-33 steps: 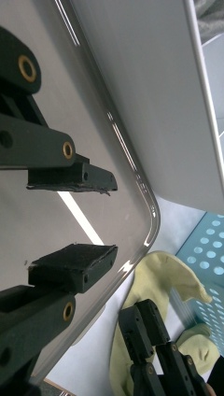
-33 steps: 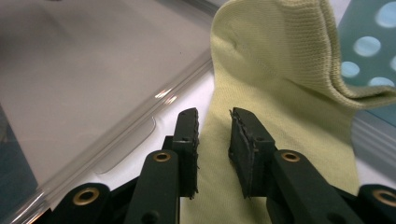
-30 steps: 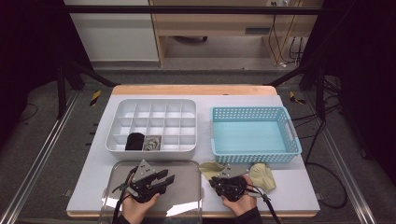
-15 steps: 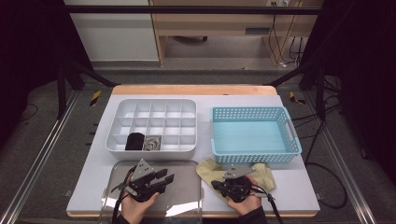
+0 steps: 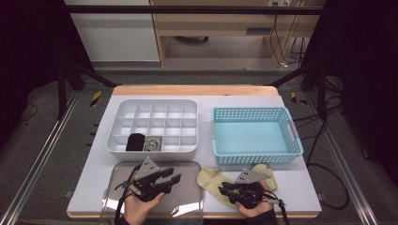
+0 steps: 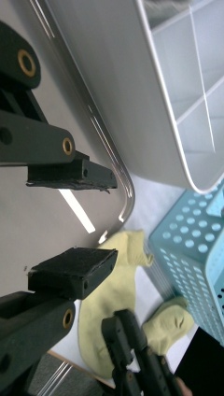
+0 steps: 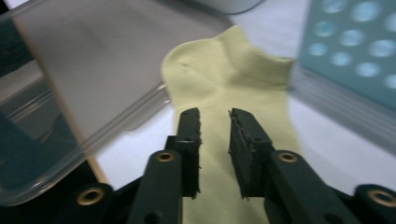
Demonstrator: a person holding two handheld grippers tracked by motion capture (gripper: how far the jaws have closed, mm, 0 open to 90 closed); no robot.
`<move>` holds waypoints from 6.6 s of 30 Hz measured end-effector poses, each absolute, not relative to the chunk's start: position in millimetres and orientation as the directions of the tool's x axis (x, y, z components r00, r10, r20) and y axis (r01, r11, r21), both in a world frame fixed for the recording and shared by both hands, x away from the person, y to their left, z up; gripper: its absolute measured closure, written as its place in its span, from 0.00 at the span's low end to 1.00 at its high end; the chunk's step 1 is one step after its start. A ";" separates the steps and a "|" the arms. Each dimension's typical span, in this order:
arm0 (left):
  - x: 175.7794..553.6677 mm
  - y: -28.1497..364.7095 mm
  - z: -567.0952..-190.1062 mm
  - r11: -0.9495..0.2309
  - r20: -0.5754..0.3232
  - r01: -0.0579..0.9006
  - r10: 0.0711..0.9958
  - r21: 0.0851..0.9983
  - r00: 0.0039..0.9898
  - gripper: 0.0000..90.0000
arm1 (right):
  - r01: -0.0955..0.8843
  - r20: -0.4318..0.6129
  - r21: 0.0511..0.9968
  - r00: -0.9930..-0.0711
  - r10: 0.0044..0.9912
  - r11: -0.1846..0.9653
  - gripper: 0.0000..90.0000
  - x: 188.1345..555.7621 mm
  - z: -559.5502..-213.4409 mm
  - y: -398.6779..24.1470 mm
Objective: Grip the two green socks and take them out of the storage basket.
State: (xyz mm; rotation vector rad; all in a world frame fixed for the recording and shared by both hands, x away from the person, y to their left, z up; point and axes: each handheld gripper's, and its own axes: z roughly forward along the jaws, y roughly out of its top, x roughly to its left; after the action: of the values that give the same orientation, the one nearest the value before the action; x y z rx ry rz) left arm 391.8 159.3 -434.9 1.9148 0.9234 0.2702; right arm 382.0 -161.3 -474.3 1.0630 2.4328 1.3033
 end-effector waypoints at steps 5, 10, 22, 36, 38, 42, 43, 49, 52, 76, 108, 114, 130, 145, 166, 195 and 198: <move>396.8 138.0 -426.2 -0.322 -0.137 0.465 0.683 0.825 0.717 0.62 | 0.517 0.159 0.801 -0.669 0.727 0.301 0.68 383.7 -471.4 -174.0; 406.4 116.6 -430.8 -0.349 -0.122 0.466 0.680 0.813 0.723 0.62 | 0.499 0.142 0.829 -0.626 0.767 0.254 0.65 382.5 -468.3 -186.6; 424.7 83.9 -459.6 -0.416 -0.120 0.522 0.685 0.745 0.718 0.69 | 0.524 0.120 0.809 -0.591 0.798 0.266 0.64 382.9 -471.5 -193.0; 420.5 77.2 -467.6 -0.451 -0.123 0.549 0.684 0.704 0.719 0.98 | 0.573 0.101 0.752 -0.588 0.803 0.325 0.72 381.3 -479.6 -193.9; 420.3 77.6 -467.9 -0.446 -0.127 0.550 0.685 0.706 0.718 0.98 | 0.584 0.104 0.741 -0.588 0.802 0.332 0.77 381.1 -481.0 -193.6; 416.7 79.3 -466.2 -0.436 -0.139 0.544 0.676 0.717 0.724 0.99 | 0.586 0.099 0.729 -0.602 0.792 0.354 0.92 380.4 -482.2 -190.9; 415.2 80.7 -465.2 -0.429 -0.146 0.542 0.672 0.722 0.726 0.99 | 0.582 0.100 0.730 -0.609 0.787 0.358 0.95 380.5 -482.1 -190.3; 399.9 99.8 -457.3 -0.391 -0.174 0.529 0.656 0.753 0.734 0.99 | 0.575 0.103 0.737 -0.617 0.781 0.356 1.00 381.6 -476.8 -186.8; 392.1 111.1 -455.7 -0.377 -0.176 0.525 0.660 0.763 0.730 0.99 | 0.565 0.102 0.740 -0.630 0.770 0.365 1.00 386.0 -473.4 -178.7; 399.7 139.7 -461.5 -0.364 -0.147 0.565 0.732 0.740 0.665 0.72 | 0.554 0.105 0.767 -0.607 0.788 0.324 0.81 383.2 -462.1 -183.2; 387.0 149.1 -465.9 -0.341 -0.157 0.545 0.723 0.766 0.673 0.89 | 0.575 0.123 0.762 -0.580 0.806 0.297 0.85 386.7 -469.9 -192.0; 389.5 159.6 -457.8 -0.301 -0.147 0.526 0.746 0.795 0.650 0.81 | 0.525 0.102 0.827 -0.493 0.864 0.202 0.79 380.2 -445.2 -226.3; 394.0 172.8 -459.0 -0.257 -0.167 0.537 0.768 0.803 0.619 0.67 | 0.600 0.053 0.740 -0.504 0.862 0.305 0.76 388.5 -476.1 -231.5; 392.4 175.0 -453.8 -0.232 -0.188 0.534 0.764 0.813 0.618 0.66 | 0.561 0.050 0.769 -0.532 0.845 0.307 0.94 382.6 -463.2 -233.8; 387.8 169.8 -446.9 -0.242 -0.186 0.502 0.728 0.830 0.659 0.65 | 0.514 0.289 0.761 -0.815 0.502 0.396 0.93 394.9 -450.5 -140.5; 384.7 166.5 -446.5 -0.255 -0.176 0.491 0.719 0.833 0.673 0.65 | 0.458 0.147 0.783 -0.794 0.590 0.421 0.71 372.1 -477.6 -184.4; 384.9 166.7 -446.4 -0.257 -0.175 0.491 0.719 0.833 0.673 0.65 | 0.443 0.128 0.783 -0.803 0.583 0.438 0.69 372.2 -478.3 -180.7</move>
State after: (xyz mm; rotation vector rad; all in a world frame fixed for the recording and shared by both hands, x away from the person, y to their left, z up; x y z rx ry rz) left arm 384.9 166.7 -446.4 1.9181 0.9451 0.2959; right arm 372.2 -180.7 -478.3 0.9082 2.5239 1.2998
